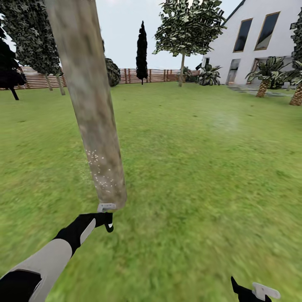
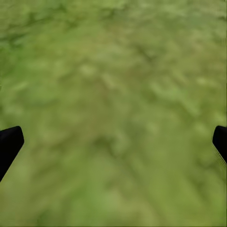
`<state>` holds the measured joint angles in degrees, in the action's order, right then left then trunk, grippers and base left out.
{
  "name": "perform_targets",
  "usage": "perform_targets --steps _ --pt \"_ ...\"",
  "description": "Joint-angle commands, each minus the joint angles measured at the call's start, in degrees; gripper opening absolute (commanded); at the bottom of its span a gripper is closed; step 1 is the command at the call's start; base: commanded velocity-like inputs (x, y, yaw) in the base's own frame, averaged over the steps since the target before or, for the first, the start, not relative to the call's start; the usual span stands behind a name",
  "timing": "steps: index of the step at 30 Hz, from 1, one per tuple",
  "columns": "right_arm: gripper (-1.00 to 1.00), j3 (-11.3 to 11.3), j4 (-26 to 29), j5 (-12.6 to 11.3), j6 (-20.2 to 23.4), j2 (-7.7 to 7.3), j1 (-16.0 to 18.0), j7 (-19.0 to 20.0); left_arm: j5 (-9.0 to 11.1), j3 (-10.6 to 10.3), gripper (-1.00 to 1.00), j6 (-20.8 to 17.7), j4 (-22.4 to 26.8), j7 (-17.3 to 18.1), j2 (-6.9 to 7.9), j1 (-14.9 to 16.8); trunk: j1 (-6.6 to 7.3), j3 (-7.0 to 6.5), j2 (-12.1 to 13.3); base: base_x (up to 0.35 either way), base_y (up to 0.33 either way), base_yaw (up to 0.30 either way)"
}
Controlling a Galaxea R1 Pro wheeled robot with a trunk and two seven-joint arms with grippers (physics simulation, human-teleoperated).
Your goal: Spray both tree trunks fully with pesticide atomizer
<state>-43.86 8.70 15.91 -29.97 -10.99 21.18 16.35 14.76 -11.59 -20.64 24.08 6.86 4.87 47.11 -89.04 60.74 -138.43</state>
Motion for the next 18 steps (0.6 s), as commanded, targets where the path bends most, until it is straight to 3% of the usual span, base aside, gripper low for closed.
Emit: perform_targets --steps 1,12,18 --pt "1.0 0.0 0.0 0.0 0.0 0.0 0.0 0.0 0.0 0.0 -1.0 0.0 0.0 0.0 -0.03 0.0 0.0 0.0 0.0 0.0 -0.274 0.278" --pt "1.0 0.0 0.0 0.0 0.0 0.0 0.0 0.1 0.1 0.0 -1.0 0.0 -0.1 0.0 -0.04 0.0 0.0 0.0 0.0 0.001 -0.274 0.278" --pt "1.0 0.0 0.0 0.0 0.0 0.0 0.0 0.0 0.0 0.0 -1.0 0.0 -0.1 0.0 -0.04 0.0 0.0 0.0 0.0 0.103 -0.272 0.253"
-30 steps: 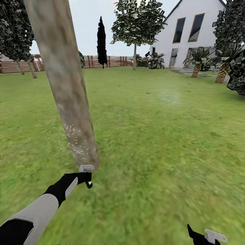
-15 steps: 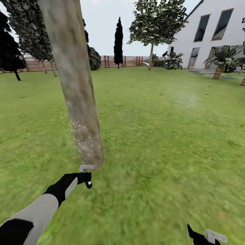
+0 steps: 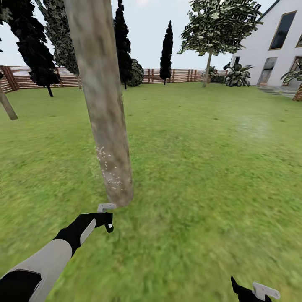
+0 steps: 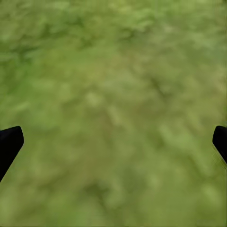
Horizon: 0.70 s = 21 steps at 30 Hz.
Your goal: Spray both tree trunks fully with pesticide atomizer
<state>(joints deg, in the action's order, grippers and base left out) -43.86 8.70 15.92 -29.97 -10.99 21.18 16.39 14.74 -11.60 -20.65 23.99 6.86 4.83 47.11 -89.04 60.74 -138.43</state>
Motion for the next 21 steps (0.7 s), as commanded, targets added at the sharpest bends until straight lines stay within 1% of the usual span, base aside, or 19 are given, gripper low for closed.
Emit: perform_targets --steps 1,9,11,21 --pt "1.0 0.0 0.0 0.0 0.0 -0.02 0.0 0.0 0.0 0.0 -1.0 0.0 0.0 0.0 0.0 0.0 0.0 0.0 0.0 0.181 -0.246 0.055" --pt "1.0 0.0 0.0 0.0 0.0 0.0 0.0 0.0 0.0 0.0 -1.0 0.1 0.0 0.0 0.0 0.0 0.0 0.0 0.0 0.222 -0.211 0.005" --pt "1.0 0.0 0.0 0.0 0.0 0.0 0.0 0.0 0.0 0.0 -1.0 0.1 0.0 0.0 0.0 0.0 0.0 0.0 0.0 0.21 -0.21 0.099" --pt "1.0 0.0 0.0 0.0 0.0 0.0 0.0 0.0 0.0 0.0 -1.0 0.1 -0.2 0.0 0.0 0.0 0.0 0.0 0.0 0.201 -0.213 0.274"
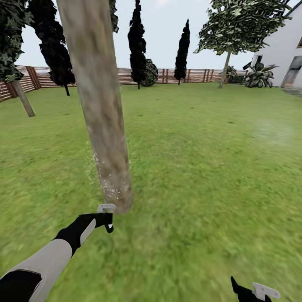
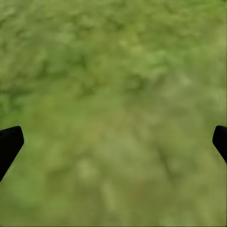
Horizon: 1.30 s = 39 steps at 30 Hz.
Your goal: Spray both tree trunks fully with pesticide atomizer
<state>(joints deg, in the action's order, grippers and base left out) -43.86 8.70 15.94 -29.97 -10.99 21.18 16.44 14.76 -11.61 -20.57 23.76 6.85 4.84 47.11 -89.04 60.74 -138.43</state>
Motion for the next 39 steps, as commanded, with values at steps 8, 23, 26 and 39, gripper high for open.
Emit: perform_targets --steps 8,23,26,39 --pt "1.0 0.0 0.0 0.0 0.0 0.0 0.0 0.0 0.0 0.0 -1.0 0.0 0.1 0.0 0.0 0.0 0.0 0.0 0.0 0.169 -0.23 0.269" --pt "1.0 0.0 0.0 0.0 0.0 0.02 0.0 0.0 0.0 0.0 -1.0 0.0 0.2 0.0 0.0 0.0 0.0 0.0 0.0 0.026 -0.271 0.013" --pt "1.0 0.0 0.0 0.0 0.0 0.09 0.0 0.0 0.0 0.0 -1.0 0.0 0.1 0.0 0.0 0.0 0.0 0.0 0.0 0.0 -0.274 0.135" --pt "1.0 0.0 0.0 0.1 0.0 0.09 0.0 0.0 0.0 0.0 -1.0 0.0 0.1 0.0 0.0 0.0 0.0 0.0 0.0 0.015 -0.274 0.273"
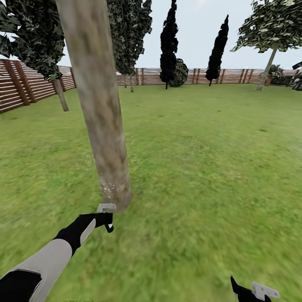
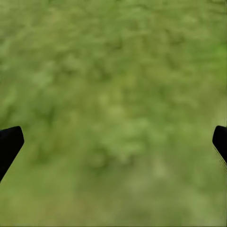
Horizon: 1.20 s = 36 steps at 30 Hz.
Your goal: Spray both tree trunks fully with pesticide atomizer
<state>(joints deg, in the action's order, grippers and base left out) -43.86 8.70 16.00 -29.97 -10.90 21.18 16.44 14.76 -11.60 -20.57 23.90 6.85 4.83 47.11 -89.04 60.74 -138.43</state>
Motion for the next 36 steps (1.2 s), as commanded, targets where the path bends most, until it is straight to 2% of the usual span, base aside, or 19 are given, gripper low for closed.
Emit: perform_targets --steps 1,7,22,26,27,28,29,30,32,33,34,35,36 --pt "1.0 0.0 0.0 0.0 0.0 0.0 0.0 0.0 0.0 0.0 -1.0 0.0 0.0 0.0 0.0 0.0 0.0 0.0 0.0 0.115 -0.274 0.18" --pt "1.0 0.0 0.0 0.0 0.0 0.0 0.0 0.0 0.0 0.0 -1.0 0.0 -0.1 0.0 0.0 0.0 0.0 0.0 0.0 0.123 -0.274 0.043" --pt "1.0 0.0 0.0 0.0 0.0 0.0 0.0 0.0 0.0 0.0 -1.0 0.3 -0.4 0.0 0.0 0.0 0.0 0.0 0.0 0.121 -0.274 0.272" --pt "1.0 0.0 0.0 -0.1 0.0 0.0 0.0 0.0 0.1 0.1 -1.0 0.5 0.0 -0.1 0.14 0.0 0.0 0.0 0.0 -0.015 -0.082 0.115" --pt "1.0 0.0 0.0 -0.1 0.0 -0.02 0.0 0.0 0.1 0.2 -1.0 0.9 -0.2 -0.1 0.25 0.0 0.0 0.0 0.0 -0.222 -0.006 0.009" --pt "1.0 0.0 0.1 -0.1 0.0 -0.05 0.0 0.0 0.2 1.0 -1.0 4.9 -0.2 -0.3 0.14 -0.1 0.0 0.0 0.0 -0.078 -0.002 0.003" --pt "1.0 0.0 0.1 -0.1 0.0 -0.02 0.0 0.0 0.1 0.9 -1.0 8.8 0.2 0.1 -0.14 -0.1 0.0 0.0 0.0 -0.02 0.0 0.001" --pt "1.0 0.0 0.1 -0.1 0.0 -0.01 0.0 0.0 -0.1 0.7 -1.0 9.4 0.4 0.2 -0.81 0.0 0.0 0.0 0.0 -0.01 0.0 0.0" --pt "1.0 0.0 0.1 -0.1 0.0 0.0 0.0 0.0 -1.1 0.4 -1.0 10.0 0.5 -0.2 -3.81 0.7 0.0 0.0 0.0 -0.004 0.0 0.0" --pt "1.0 0.0 0.1 -0.1 0.0 0.0 0.0 0.0 -1.6 0.2 -1.0 10.0 0.6 -0.1 -4.63 1.0 0.0 0.0 0.0 0.0 0.0 0.0" --pt "1.0 0.0 0.1 -0.1 0.0 0.0 0.0 0.0 -1.7 0.1 -1.0 10.0 1.5 0.3 -4.26 1.1 0.0 0.0 0.0 0.0 0.0 0.0" --pt "1.0 0.0 0.1 -0.1 0.0 0.0 0.0 0.0 -1.8 0.1 -1.0 9.4 3.1 0.6 -2.66 1.0 0.0 0.0 0.0 0.0 0.0 0.0" --pt "1.0 0.0 0.1 -0.1 0.0 -0.01 0.0 0.0 -1.8 0.1 -1.0 7.8 3.7 3.2 0.69 1.0 0.0 0.0 0.0 0.0 0.0 0.0"
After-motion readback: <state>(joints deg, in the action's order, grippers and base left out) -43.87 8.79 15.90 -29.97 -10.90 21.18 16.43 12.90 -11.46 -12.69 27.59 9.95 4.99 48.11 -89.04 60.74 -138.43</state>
